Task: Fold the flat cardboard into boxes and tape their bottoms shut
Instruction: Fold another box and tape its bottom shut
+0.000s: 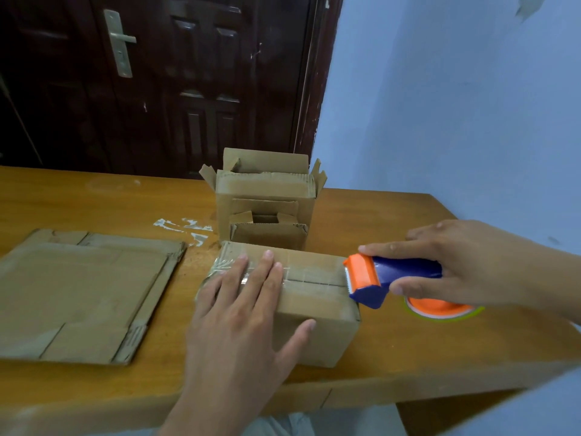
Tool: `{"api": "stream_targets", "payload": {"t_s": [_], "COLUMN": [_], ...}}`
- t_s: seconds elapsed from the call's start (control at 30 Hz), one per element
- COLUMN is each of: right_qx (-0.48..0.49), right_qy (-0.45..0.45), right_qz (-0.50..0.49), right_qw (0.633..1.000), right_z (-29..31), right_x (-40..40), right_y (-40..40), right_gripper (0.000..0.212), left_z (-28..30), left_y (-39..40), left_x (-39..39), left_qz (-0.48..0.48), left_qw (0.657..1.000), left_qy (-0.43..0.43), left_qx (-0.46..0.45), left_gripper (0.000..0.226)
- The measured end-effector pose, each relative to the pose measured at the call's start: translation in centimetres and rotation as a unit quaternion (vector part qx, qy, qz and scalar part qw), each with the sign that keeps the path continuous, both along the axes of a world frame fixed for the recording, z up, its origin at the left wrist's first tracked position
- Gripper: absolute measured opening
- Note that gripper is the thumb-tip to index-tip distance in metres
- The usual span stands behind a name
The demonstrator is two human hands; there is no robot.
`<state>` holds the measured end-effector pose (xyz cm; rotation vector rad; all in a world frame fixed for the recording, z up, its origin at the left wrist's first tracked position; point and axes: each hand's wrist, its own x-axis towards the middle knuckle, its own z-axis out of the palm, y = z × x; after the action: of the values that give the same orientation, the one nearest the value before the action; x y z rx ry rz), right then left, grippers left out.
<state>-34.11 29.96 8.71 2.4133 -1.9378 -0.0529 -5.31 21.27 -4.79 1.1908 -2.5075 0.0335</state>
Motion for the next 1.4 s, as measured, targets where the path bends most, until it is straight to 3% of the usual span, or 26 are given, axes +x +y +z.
{"api": "stream_targets", "payload": {"t_s": [0.23,0.37,0.57,0.67,0.77,1.1,1.4], "right_qx": [0.006,-0.002,-0.018,-0.027,-0.029,0.005,-0.028], "right_qy": [-0.053,-0.026,0.017,0.029,0.018,-0.049,0.017], "right_qz": [-0.007,-0.002,0.006,0.005,0.001,-0.026,-0.022], "right_qw": [0.999,1.0,1.0,0.999,0.999,0.998,0.999], "right_z": [-0.1,0.1,-1.5,-1.5,-1.8,-1.9,-3.0], "right_x": [-0.6,-0.3,-0.2,0.0,-0.1,-1.9,-2.3], "right_y": [0.5,0.5,0.8,0.9,0.8,2.0,1.8], "right_gripper": [0.059,0.058,0.061,0.065,0.065,0.068,0.062], "left_z": [0.1,0.1,4.2,3.5,1.4,1.3,0.8], "left_y": [0.0,0.0,1.2,1.5,1.2,1.6,1.6], "left_x": [0.4,0.3,-1.9,-3.0,-3.1,-3.5,-3.7], "left_qz": [-0.008,-0.007,-0.003,-0.071,-0.08,-0.054,-0.086], "left_qw": [1.0,1.0,0.988,0.989,0.994,0.998,0.992], "left_qy": [-0.002,-0.006,-0.124,-0.122,-0.072,-0.043,-0.074], "left_qx": [-0.001,-0.007,0.091,0.046,0.018,0.006,-0.062], "left_gripper": [0.092,0.09,0.11,0.097,0.089,0.096,0.089]}}
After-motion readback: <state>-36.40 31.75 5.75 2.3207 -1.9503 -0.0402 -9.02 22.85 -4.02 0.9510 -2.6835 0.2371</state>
